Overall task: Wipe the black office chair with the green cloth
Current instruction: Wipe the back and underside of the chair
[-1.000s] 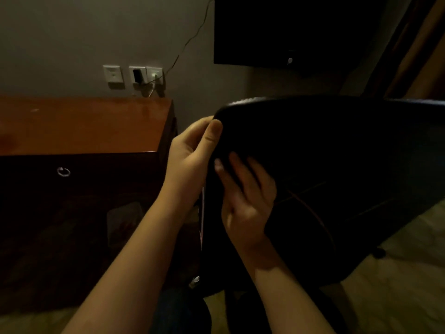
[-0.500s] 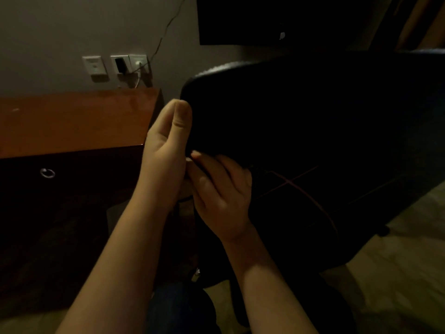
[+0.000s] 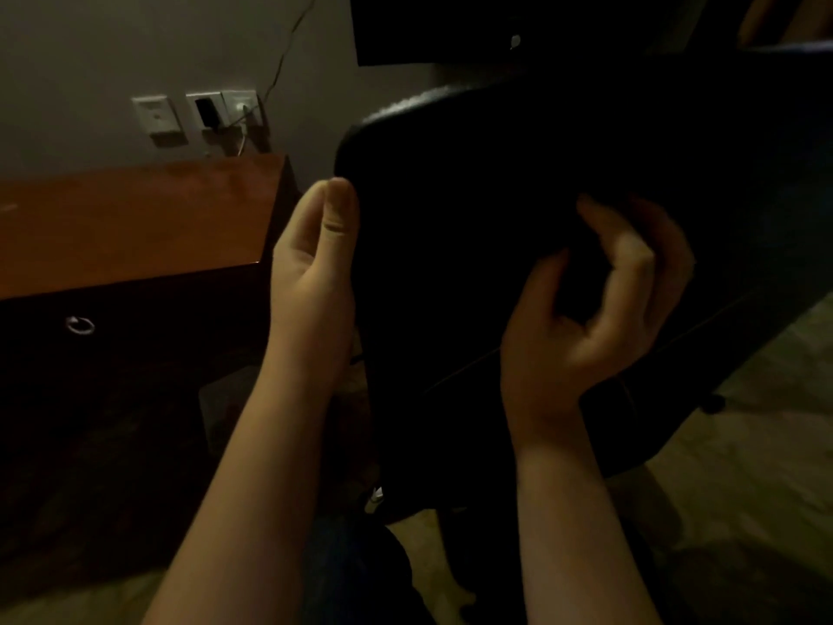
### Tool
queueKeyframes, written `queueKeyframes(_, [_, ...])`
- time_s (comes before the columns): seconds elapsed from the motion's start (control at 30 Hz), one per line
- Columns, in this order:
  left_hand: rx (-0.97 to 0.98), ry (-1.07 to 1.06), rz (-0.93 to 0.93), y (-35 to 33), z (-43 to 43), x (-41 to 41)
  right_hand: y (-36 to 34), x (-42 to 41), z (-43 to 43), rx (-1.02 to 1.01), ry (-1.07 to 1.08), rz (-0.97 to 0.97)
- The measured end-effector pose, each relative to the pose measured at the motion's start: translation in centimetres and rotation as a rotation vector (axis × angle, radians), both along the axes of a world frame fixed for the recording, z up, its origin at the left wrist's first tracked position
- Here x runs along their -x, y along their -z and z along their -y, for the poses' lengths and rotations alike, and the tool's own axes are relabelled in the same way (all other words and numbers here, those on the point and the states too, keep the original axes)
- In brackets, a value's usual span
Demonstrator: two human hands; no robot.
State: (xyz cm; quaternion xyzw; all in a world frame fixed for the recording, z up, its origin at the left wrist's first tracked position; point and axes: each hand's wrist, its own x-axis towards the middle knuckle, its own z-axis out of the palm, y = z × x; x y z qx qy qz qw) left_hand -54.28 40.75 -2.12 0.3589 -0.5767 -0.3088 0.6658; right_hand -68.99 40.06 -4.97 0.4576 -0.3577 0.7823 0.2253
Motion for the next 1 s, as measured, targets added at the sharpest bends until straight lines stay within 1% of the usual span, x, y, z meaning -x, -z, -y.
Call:
queueKeyframes(0.1, [0.042,-0.015,0.003,0.3,-0.4,0.3,0.5,-0.8,-0.5,-0.036,-0.026,-0.007])
queueKeyframes(0.23, [0.096,-0.042,-0.033,0.8,-0.5,0.2,1.8,-2.1,-0.3,-0.049,-0.085,-0.132])
queueKeyframes(0.43, [0.077,-0.03,-0.083,1.0,-0.4,-0.2,5.1,-5.3,-0.1,-0.132,-0.202,-0.333])
queueKeyframes(0.5, [0.093,-0.038,-0.063,1.0,-0.4,-0.2,6.1,-6.0,0.1,-0.157,-0.21,-0.404])
queueKeyframes(0.6, [0.114,-0.041,-0.058,1.0,-0.3,-0.2,6.8,-6.0,0.6,-0.181,-0.215,-0.455])
queueKeyframes(0.7, [0.119,-0.042,-0.053,1.1,-0.3,-0.3,6.9,-5.7,0.6,-0.193,-0.19,-0.51])
queueKeyframes(0.83, [0.115,-0.013,-0.03,0.8,-0.2,-0.2,6.2,-5.0,0.5,-0.198,-0.072,-0.567])
queueKeyframes(1.0, [0.129,0.005,0.008,0.5,0.3,0.8,5.1,-3.3,0.5,-0.153,-0.027,-0.535])
